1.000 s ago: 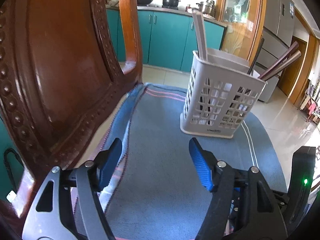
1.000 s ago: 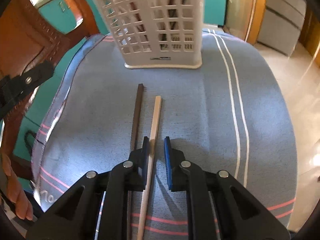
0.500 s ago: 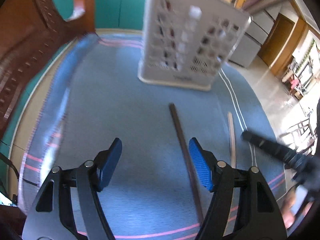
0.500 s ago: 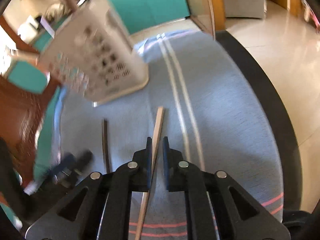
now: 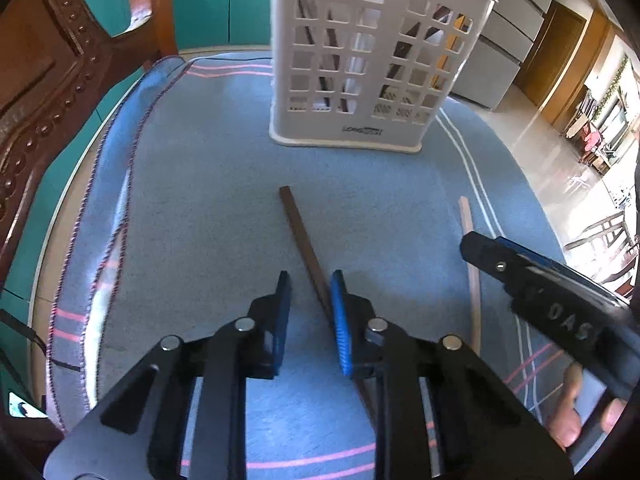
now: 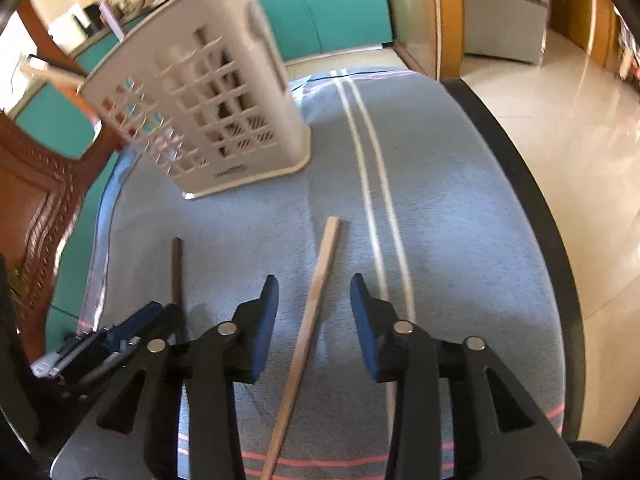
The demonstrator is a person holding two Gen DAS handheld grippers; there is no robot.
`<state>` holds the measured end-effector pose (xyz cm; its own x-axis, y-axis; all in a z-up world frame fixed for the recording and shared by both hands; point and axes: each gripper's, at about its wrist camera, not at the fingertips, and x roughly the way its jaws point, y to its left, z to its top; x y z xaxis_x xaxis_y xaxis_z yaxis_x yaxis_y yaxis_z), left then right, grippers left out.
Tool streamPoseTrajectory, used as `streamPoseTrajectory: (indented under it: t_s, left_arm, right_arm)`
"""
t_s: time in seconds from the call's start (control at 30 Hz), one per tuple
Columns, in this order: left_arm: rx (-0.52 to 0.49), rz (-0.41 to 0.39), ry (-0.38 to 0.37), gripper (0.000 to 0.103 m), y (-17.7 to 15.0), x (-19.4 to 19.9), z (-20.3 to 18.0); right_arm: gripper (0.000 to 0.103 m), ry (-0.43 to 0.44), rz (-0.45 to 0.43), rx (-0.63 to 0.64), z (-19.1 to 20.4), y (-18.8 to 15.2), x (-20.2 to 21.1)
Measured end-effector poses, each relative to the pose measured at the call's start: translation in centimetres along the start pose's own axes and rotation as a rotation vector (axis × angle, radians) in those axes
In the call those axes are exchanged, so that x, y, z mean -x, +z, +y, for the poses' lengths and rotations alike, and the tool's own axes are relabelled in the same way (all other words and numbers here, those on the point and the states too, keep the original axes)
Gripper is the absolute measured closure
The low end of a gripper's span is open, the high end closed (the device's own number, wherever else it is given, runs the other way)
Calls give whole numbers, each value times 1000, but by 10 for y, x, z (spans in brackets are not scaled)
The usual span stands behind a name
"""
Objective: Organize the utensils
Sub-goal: 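Grasp the light wooden chopstick with the right tool while the left tool grasps the dark brown chopstick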
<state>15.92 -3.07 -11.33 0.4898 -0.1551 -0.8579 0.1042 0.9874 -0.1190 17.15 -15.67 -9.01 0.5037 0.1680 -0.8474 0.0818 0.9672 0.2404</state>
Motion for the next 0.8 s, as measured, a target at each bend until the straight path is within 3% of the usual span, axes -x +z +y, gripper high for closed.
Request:
streamPoseTrajectory:
  t_s: [0.23, 0.3, 0.37, 0.43, 0.6, 0.8]
  left_arm:
    - [23, 9, 9, 81, 2, 6, 18]
    - [26, 9, 12, 81, 3, 6, 20]
    - [28, 10, 15, 79, 3, 7, 25]
    - [34, 9, 25, 77, 4, 8, 24]
    - [46, 5, 20, 59, 7, 8, 26]
    - [70, 3, 11, 55, 10, -1, 27]
  right_arm:
    - [58, -62, 10, 122, 25, -4, -13]
    - [66, -75, 8, 123, 24, -5, -13]
    - [92, -88, 12, 131, 23, -5, -14]
    - [93, -72, 26, 126, 20, -5, -13]
    - [94, -45, 34, 117, 18, -5, -12]
    - [92, -60, 27, 116, 21, -5, -12]
